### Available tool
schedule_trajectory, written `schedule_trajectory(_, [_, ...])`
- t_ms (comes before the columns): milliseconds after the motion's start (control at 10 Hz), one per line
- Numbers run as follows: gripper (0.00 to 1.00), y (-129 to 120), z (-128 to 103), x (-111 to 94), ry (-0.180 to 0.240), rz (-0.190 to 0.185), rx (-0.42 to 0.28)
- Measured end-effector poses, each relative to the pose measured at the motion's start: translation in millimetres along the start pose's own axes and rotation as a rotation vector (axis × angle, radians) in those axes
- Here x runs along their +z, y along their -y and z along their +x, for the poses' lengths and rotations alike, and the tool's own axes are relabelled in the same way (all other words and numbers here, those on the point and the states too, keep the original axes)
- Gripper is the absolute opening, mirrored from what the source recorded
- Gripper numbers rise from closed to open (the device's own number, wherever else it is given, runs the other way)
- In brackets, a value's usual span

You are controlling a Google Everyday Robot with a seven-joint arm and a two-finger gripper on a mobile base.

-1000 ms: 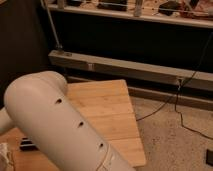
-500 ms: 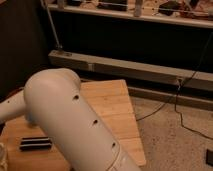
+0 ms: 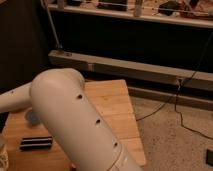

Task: Stand the bottle upright

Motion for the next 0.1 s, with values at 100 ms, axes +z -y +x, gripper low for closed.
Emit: schedule_trajectory(100, [0.02, 7.8, 2.9, -7.0, -0.026, 0.027, -0.022])
